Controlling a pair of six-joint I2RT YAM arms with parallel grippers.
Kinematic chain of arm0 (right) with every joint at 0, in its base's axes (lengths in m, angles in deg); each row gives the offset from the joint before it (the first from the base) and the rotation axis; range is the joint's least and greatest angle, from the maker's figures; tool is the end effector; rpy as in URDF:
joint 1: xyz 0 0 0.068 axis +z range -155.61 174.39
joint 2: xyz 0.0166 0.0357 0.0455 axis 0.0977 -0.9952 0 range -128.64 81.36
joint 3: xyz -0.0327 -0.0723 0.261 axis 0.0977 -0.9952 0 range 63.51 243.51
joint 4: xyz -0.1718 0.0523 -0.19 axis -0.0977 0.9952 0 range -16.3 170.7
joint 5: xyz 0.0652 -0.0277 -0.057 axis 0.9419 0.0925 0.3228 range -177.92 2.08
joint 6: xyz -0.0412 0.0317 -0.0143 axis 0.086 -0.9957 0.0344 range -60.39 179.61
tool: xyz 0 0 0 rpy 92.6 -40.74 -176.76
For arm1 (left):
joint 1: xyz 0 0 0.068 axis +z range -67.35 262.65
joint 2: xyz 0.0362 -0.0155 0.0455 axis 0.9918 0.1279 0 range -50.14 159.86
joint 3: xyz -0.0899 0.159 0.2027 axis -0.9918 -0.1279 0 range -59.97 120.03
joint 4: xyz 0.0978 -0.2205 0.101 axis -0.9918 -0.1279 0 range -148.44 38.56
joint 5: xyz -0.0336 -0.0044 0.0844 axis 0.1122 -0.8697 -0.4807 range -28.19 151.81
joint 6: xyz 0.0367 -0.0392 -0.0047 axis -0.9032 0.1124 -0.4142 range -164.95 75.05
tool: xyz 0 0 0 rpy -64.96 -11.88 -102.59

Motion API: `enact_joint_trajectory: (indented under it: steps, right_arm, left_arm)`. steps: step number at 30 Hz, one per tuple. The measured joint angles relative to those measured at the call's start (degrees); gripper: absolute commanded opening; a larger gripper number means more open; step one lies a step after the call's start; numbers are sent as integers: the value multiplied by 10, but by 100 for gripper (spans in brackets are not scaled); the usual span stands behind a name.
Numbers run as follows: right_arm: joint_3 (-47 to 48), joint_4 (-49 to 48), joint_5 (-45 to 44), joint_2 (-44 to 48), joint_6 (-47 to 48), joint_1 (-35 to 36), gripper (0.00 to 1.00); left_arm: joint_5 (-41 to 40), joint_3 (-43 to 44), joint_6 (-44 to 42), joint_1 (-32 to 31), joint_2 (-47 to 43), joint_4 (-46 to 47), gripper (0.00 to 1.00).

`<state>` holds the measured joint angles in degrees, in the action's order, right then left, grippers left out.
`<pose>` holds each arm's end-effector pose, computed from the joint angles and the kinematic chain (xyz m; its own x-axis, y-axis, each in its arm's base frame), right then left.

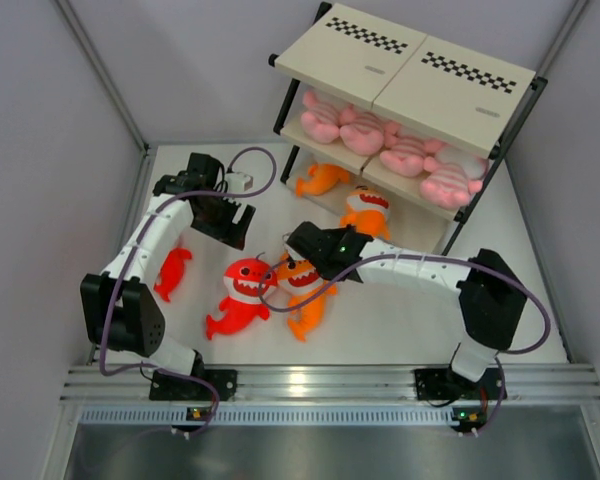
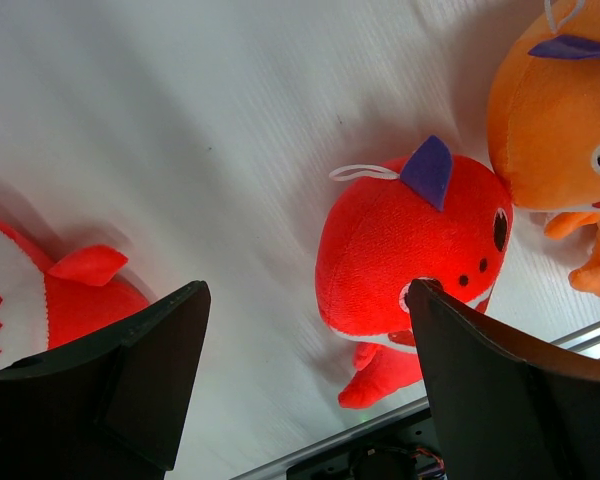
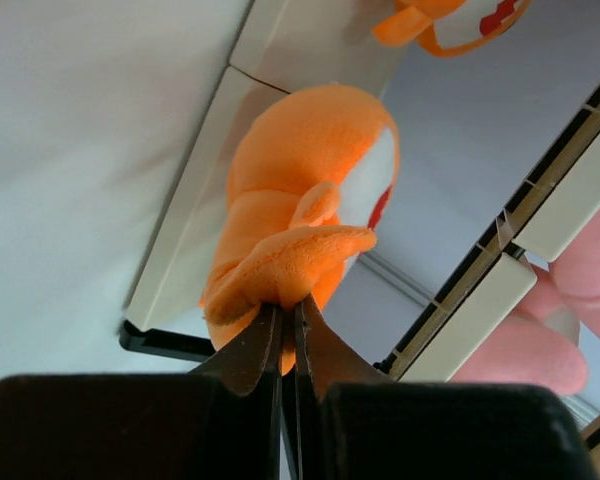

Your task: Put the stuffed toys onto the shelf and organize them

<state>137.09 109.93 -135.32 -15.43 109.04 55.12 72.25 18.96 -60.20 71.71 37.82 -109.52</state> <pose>0.1939 0.2924 0.2497 0.0356 -0.9879 0.1508 -0.5848 -0.1429 -0.7985 0.2978 -0.0641 0.2978 -0.8054 0.4192 -0.4191 0.4847 0.8727 -0.0586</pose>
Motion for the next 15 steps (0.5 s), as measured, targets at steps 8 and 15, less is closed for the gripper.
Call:
enact_joint_trajectory:
  steps: [8, 15]
  right_arm:
    - [23, -70, 7, -71, 39, -76, 0]
    - [38, -110, 9, -146, 47, -123, 1]
  left_arm:
    - [0, 0, -2, 0, 0, 0, 87]
    - [0, 0, -5, 0, -1, 0, 86]
